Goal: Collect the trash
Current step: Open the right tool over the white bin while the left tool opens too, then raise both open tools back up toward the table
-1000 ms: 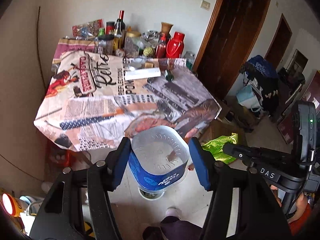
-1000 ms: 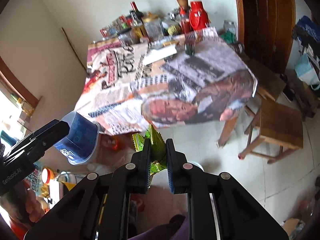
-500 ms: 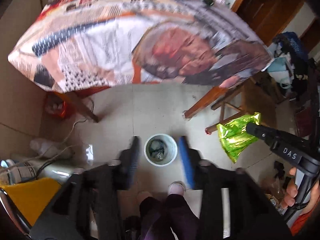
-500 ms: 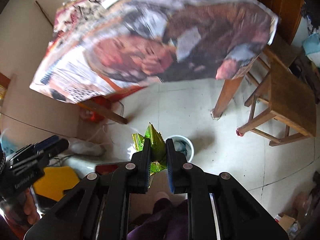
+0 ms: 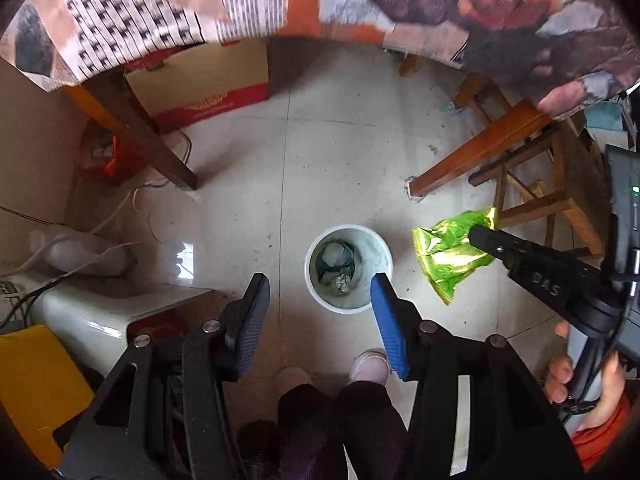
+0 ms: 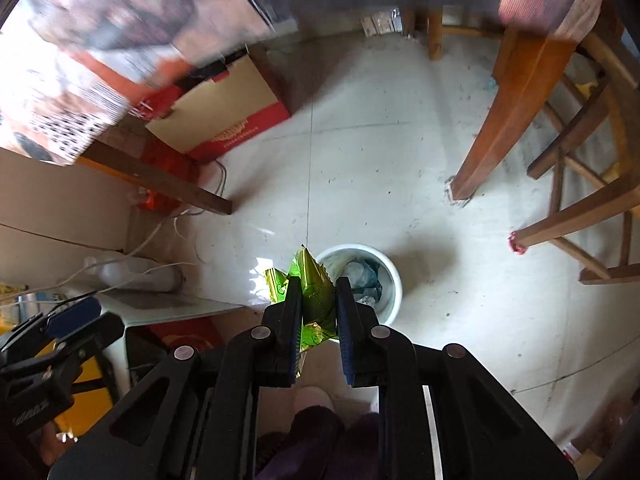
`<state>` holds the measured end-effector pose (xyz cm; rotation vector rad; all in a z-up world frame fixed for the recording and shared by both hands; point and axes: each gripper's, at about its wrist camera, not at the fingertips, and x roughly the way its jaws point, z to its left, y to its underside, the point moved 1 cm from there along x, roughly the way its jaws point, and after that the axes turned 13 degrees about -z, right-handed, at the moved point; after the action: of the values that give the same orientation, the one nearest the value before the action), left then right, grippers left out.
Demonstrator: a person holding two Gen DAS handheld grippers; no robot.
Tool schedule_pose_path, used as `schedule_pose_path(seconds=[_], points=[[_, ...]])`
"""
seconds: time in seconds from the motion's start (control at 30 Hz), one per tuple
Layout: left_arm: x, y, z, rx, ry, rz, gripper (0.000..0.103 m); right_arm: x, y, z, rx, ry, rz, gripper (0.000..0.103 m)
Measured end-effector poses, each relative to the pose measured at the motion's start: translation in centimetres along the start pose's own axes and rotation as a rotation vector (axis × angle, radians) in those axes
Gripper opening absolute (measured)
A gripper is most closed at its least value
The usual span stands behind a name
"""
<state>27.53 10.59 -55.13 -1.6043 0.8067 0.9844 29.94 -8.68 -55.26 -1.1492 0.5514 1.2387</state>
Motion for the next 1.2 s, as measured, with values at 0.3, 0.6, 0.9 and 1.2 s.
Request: schedule_pose_path(seconds=[0.3,0.6,0.9,1.2], points=[[6.8,2.7,-0.8,0.078,-0.025,0.038,0.052,7.7,3.4,-3.5,0.095,0.016,0.099,0.049],[5.8,1.7,-2.5,0.092,-0.003,0.039,0.052,4.4,2.9,-3.5,0.133,0.008,0.117,0.049],[-4.6,-4.3,-4.2,0.087,0.038,-0.063,0.052,-6.7,-2.6,0.1,0.086,0.013,0.022,0.049],[-18.5,-9.8,-4.3,0.086,0.115,-0.218,0.052,-21.8,-8.2,7.2,0.014,0.017,-0.175,0.049]])
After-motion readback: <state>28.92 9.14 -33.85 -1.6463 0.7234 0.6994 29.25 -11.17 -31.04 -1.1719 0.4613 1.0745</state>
